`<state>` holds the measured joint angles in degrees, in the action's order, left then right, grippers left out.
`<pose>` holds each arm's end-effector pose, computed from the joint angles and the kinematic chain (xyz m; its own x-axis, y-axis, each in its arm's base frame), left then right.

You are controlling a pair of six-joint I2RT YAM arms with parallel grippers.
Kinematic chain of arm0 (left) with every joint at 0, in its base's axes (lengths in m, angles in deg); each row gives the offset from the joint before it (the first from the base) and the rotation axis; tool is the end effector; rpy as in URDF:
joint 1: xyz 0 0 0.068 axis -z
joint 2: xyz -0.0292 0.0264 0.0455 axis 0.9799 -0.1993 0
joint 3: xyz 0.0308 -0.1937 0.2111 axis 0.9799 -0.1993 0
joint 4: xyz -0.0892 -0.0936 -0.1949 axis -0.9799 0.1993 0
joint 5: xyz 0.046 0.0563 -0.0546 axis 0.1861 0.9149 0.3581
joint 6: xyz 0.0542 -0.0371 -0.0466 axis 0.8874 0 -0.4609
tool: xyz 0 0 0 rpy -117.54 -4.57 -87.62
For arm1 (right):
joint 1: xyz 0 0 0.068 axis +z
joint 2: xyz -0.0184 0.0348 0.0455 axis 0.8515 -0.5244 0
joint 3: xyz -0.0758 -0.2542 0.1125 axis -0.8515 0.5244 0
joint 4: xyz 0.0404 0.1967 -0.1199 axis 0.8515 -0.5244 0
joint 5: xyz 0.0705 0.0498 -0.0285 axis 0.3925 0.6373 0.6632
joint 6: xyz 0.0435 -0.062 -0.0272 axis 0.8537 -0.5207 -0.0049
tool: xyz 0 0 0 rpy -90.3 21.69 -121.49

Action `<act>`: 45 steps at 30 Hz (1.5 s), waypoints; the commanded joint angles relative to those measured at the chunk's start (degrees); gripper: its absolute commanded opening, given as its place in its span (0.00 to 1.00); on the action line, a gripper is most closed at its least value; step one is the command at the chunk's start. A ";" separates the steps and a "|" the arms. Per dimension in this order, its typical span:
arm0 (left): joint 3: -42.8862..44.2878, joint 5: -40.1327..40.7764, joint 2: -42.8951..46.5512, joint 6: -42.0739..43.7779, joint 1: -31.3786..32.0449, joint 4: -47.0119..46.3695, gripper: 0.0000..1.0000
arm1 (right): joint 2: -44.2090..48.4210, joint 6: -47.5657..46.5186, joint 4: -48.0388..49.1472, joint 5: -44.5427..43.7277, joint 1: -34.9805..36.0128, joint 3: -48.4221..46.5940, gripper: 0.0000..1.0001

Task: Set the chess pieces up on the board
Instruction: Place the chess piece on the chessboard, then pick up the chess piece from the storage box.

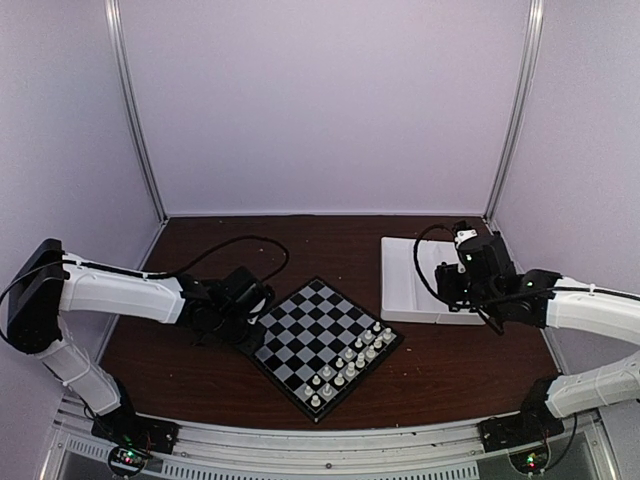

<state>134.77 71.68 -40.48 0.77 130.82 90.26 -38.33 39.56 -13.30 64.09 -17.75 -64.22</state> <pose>0.1820 -0.2133 0.1698 -0.8310 0.3181 -0.4564 0.3780 0.9248 -0.0438 0.1878 0.1216 0.2551 -0.5273 -0.0515 -0.8481 -0.1535 0.9875 0.0355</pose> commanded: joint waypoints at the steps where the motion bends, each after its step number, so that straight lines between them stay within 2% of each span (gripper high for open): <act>1: 0.37 0.54 2.33 -0.65 0.42 -0.05 0.39 | -1.20 0.25 -0.45 0.52 -0.29 -2.57 0.67; 5: 2.43 -0.69 4.12 -0.03 0.38 0.50 0.48 | -1.11 -0.22 -2.29 0.28 -0.40 -3.80 0.68; 8: 4.98 -1.39 5.75 1.55 0.37 1.91 0.54 | -2.73 1.30 -9.24 0.22 -2.22 -6.91 0.68; 11: 6.81 -1.30 6.30 3.36 0.40 1.37 0.62 | -5.68 3.39 -18.12 3.61 -7.51 -9.76 0.62; 13: 7.14 -1.30 6.19 4.62 0.39 -1.08 0.62 | -7.23 3.27 -21.15 7.79 -11.65 -11.01 0.61; 15: 7.34 -2.04 5.97 5.70 0.37 -4.24 0.62 | -9.32 2.66 -23.62 10.83 -15.48 -12.55 0.55; 18: 8.51 -3.00 4.97 6.56 0.41 -8.03 0.62 | -12.04 1.44 -25.90 14.72 -18.53 -15.27 0.51; 22: 11.16 -3.38 2.88 7.88 0.35 -8.59 0.62 | -18.77 0.25 -28.81 18.18 -21.48 -19.26 0.44; 24: 11.61 -2.73 2.62 8.28 0.40 -8.70 0.61 | -21.66 0.01 -29.54 18.50 -22.51 -20.50 0.39; 36: 10.14 1.32 5.20 9.36 0.34 -9.19 0.61 | -30.32 0.80 -22.37 29.72 -26.07 -20.62 0.36; 45: 11.03 1.16 3.55 9.75 0.39 -9.01 0.61 | -35.03 0.69 -20.85 30.88 -26.08 -21.47 0.32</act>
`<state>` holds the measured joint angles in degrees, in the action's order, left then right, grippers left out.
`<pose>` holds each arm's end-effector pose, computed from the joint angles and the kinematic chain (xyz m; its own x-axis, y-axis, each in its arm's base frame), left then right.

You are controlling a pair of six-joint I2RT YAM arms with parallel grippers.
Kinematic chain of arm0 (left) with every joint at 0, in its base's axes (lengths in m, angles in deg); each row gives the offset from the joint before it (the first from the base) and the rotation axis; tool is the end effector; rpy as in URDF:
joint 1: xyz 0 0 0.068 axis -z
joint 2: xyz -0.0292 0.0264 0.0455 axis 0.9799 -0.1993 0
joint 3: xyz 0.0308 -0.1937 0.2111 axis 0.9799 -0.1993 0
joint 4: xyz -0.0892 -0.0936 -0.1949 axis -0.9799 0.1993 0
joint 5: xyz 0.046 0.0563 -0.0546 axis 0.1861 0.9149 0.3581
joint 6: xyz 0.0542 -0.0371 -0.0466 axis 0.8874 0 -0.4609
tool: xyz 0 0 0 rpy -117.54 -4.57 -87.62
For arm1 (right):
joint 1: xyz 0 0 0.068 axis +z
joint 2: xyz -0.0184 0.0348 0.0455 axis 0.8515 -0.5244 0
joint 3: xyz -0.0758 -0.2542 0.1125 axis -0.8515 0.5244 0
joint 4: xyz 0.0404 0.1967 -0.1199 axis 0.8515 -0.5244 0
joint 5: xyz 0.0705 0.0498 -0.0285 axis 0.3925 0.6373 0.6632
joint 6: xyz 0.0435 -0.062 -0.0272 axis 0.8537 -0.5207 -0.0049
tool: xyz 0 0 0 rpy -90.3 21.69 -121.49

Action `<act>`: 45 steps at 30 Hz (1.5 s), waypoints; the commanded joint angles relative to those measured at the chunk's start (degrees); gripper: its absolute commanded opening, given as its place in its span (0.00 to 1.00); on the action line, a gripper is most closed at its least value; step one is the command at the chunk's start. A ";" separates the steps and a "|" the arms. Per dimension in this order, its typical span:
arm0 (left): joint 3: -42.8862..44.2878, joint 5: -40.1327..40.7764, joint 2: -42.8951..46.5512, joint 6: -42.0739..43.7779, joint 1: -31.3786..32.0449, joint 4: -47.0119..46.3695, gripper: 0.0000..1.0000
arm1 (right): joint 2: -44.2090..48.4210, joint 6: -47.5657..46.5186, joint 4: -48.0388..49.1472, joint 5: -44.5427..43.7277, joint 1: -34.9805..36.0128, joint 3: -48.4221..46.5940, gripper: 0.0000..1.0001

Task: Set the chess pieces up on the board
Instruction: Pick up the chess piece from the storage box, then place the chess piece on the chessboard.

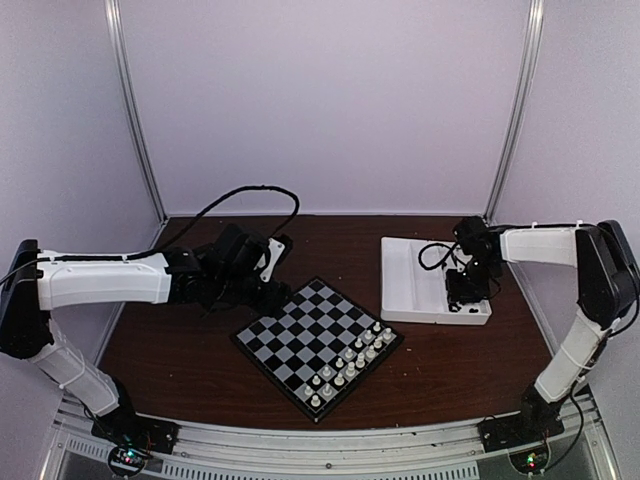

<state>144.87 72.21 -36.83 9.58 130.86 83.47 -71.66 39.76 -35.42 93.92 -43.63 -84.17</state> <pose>0.2069 -0.2449 0.2493 -0.6309 0.2864 -0.7210 0.5053 0.8569 -0.1018 0.2909 0.0819 0.1801 -0.9559 0.0996 -0.2763 0.0517 0.9831 0.1755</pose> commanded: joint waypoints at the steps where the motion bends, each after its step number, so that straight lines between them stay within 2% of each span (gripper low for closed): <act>1: 1.12 0.65 -0.22 1.02 0.31 -2.01 0.61 | -2.00 0.65 1.13 0.84 -0.22 -1.68 0.32; 7: 1.67 0.97 -0.96 1.14 0.37 -1.31 0.61 | -2.98 0.93 1.83 1.21 -0.22 -0.83 0.28; 13: 1.88 0.69 -1.30 1.26 0.31 -1.22 0.61 | -2.20 1.02 1.77 1.11 -0.24 -0.74 0.11; 23: 2.23 0.65 -1.21 1.27 0.35 -1.16 0.61 | 6.40 -0.75 -5.51 -2.47 -0.15 -4.58 0.09; 28: 2.23 0.40 -1.62 1.19 0.28 -1.61 0.61 | 9.81 -2.05 -7.10 0.53 0.74 -6.54 0.09; 34: 2.28 0.16 -1.83 0.19 0.12 -1.65 0.61 | 8.70 -2.68 -5.90 4.50 8.77 -11.70 0.10; 41: 0.70 1.88 -0.66 -1.92 -1.12 -0.74 0.61 | -1.02 -2.59 -6.49 4.09 22.46 -21.66 0.08; 45: -1.11 4.18 1.53 -4.20 -2.94 0.88 0.61 | -6.44 -1.94 -5.44 4.78 27.45 -26.58 0.08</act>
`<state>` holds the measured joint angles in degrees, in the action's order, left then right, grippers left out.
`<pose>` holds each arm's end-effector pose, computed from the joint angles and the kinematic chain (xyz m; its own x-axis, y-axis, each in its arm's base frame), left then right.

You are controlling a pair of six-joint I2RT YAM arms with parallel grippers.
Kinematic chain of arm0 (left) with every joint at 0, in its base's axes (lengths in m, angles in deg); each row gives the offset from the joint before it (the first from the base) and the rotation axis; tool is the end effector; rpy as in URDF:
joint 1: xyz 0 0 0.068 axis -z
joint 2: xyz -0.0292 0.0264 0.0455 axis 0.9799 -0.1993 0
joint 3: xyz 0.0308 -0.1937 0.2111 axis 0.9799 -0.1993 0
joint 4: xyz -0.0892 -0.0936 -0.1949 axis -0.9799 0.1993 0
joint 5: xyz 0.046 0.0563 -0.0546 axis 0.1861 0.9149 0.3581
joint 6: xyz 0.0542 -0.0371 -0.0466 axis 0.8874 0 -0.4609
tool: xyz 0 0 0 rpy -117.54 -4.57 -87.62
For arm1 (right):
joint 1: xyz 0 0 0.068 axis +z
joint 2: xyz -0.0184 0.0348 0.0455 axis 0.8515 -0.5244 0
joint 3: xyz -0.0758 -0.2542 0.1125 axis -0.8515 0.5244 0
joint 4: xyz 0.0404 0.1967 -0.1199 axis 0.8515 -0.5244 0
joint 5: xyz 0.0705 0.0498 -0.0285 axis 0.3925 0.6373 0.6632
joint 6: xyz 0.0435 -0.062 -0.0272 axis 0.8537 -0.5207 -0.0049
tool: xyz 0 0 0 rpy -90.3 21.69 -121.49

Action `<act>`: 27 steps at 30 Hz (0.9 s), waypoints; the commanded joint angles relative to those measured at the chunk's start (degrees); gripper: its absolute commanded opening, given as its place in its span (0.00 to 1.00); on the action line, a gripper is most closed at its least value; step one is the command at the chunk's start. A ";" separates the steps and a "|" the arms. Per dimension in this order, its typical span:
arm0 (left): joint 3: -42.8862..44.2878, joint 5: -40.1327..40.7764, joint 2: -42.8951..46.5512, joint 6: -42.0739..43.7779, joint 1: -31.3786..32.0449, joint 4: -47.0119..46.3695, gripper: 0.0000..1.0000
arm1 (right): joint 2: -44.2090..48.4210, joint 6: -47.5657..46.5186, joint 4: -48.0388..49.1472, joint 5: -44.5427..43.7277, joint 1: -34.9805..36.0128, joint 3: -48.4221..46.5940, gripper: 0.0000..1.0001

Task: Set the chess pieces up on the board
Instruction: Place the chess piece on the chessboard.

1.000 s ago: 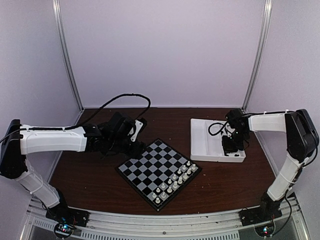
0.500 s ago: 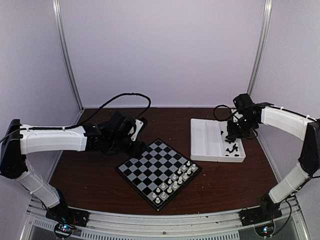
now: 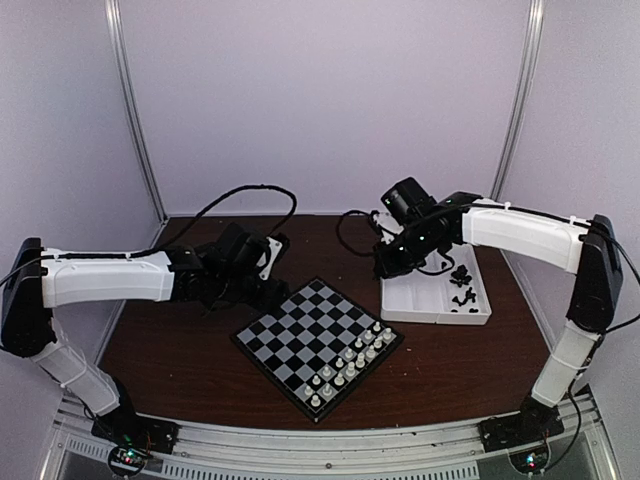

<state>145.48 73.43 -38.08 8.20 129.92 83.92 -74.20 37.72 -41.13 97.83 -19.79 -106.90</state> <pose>0.2141 -0.2433 0.2455 -0.6512 0.2626 -0.7120 0.4625 0.8812 -0.0980 0.2753 0.2323 0.2721 -0.8312 -0.2747 -0.4833 -0.4446 0.8504 0.2813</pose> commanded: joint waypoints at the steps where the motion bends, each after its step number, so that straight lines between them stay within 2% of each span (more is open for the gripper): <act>1: -2.24 3.05 3.50 -3.35 -2.61 0.79 0.61 | -5.21 0.19 0.46 1.05 4.73 -4.96 0.08; 14: -10.64 3.68 11.70 -7.81 -8.61 3.26 0.61 | -20.17 0.73 -0.63 0.45 15.10 -16.58 0.07; 27: -12.09 3.55 13.30 -7.22 -9.41 3.30 0.61 | -27.28 0.06 -4.49 -3.65 18.41 -21.63 0.08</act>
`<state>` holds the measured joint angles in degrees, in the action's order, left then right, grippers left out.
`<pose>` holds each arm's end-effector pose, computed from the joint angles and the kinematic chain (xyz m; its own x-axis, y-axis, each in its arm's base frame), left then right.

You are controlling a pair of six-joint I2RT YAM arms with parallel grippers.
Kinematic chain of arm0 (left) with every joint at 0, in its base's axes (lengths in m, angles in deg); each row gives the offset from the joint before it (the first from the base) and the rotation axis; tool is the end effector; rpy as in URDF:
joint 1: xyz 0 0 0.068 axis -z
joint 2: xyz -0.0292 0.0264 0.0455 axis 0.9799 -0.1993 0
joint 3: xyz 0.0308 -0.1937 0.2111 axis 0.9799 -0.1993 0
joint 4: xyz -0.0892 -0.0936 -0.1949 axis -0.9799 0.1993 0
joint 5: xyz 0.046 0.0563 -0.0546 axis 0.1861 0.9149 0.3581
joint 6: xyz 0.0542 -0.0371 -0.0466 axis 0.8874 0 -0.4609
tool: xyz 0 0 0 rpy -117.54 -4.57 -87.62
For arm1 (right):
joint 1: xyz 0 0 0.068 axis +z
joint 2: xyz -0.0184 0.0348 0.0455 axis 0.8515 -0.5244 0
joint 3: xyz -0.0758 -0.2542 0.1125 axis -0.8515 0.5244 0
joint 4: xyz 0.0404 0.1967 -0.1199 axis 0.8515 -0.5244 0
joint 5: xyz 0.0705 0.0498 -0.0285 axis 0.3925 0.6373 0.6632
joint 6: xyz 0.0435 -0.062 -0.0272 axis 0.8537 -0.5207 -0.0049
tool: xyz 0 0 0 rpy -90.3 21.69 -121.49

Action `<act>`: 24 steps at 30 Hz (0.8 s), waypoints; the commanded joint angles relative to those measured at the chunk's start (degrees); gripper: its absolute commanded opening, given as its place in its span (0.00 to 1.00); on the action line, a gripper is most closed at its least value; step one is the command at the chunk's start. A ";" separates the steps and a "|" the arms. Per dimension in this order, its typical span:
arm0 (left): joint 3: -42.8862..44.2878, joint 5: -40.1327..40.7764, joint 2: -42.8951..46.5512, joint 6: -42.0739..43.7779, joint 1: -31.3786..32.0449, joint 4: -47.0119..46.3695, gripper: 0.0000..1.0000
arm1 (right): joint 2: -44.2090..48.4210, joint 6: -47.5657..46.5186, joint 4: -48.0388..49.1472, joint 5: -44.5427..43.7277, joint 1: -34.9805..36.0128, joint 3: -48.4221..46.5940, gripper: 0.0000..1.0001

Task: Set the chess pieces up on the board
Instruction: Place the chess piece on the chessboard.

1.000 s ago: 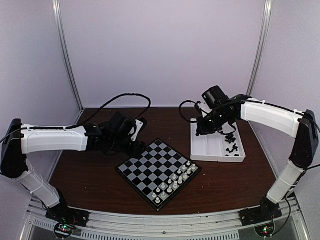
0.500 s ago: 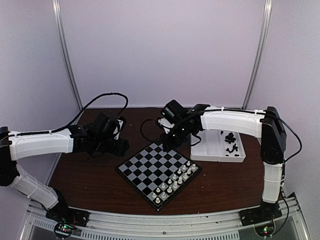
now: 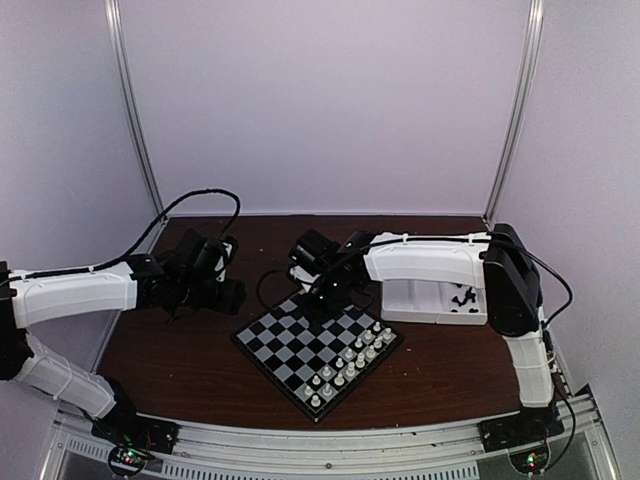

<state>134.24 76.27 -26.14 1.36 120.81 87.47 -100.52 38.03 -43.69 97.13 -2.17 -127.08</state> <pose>0.2058 -0.1616 0.2350 -0.7277 0.0599 -0.6833 0.1989 0.9718 -0.1267 0.2477 0.3864 0.1918 -0.7476 -0.5609 -0.3556 -0.6533 0.7174 0.2419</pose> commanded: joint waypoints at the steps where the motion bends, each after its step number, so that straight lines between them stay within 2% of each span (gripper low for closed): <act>1: -1.00 0.62 1.45 -0.34 -0.29 -0.38 0.61 | -1.09 -0.34 -1.98 -3.16 0.90 -1.46 0.10; 5: -1.26 -0.22 1.33 -0.22 -0.29 -0.92 0.61 | -0.79 -0.22 -1.99 -3.71 1.09 -1.38 0.30; 7: -1.25 -0.81 1.28 -0.04 -0.30 -1.13 0.61 | 0.11 -0.03 -1.38 -4.01 1.10 -0.97 0.34; 13: -1.04 -4.77 0.49 1.51 -0.29 -2.96 0.61 | 5.33 1.08 2.11 -5.45 0.66 2.97 0.35; 18: -0.16 -12.03 -2.09 4.52 -0.02 -7.01 0.61 | 9.92 2.92 4.00 -6.95 -0.98 7.75 0.34; 24: 5.23 -14.45 -9.29 8.37 4.34 -8.88 0.58 | 22.29 7.54 12.05 -15.01 -3.86 21.93 0.33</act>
<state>135.14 65.59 -31.41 5.99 122.47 83.22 -85.83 41.68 -37.37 89.24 -3.76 -111.60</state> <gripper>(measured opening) 0.602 0.330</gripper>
